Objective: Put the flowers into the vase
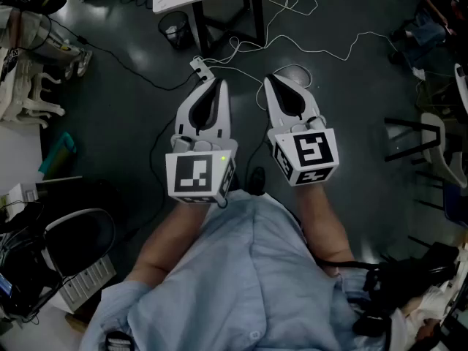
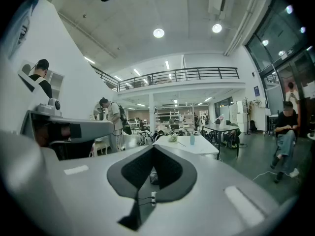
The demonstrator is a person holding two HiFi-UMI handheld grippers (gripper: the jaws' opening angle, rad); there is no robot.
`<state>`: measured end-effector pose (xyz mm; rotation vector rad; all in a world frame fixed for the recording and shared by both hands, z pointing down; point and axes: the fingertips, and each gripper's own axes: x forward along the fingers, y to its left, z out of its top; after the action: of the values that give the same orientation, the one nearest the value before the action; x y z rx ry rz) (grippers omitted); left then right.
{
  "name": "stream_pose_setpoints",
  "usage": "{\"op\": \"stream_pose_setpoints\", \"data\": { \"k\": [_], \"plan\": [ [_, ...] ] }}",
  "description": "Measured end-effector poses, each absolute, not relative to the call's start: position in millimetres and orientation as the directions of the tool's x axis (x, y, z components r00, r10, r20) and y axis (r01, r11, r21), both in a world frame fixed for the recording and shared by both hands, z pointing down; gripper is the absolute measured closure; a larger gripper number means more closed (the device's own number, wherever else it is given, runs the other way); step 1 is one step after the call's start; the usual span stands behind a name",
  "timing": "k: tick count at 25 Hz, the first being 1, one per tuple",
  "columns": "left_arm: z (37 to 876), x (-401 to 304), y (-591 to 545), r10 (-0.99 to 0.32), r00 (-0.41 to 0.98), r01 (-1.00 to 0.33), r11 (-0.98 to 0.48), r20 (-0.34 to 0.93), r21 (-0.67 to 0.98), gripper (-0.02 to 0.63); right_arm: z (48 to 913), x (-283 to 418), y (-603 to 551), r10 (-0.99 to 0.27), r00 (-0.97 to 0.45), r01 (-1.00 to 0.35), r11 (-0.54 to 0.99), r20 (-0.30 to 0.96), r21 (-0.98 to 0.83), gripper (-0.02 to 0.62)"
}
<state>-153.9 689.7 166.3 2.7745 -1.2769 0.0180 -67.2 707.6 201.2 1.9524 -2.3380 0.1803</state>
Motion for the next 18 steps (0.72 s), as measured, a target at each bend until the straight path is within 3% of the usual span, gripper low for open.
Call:
{"op": "stream_pose_setpoints", "data": {
  "k": [18],
  "plan": [
    [183.6,-111.8,692.9,-0.776,0.627,-0.779,-0.624,0.066,0.068,0.601,214.0,-22.4,697.9,-0.959,-0.242,-0.968,0.23,0.144,-0.098,0.594]
  ]
}}
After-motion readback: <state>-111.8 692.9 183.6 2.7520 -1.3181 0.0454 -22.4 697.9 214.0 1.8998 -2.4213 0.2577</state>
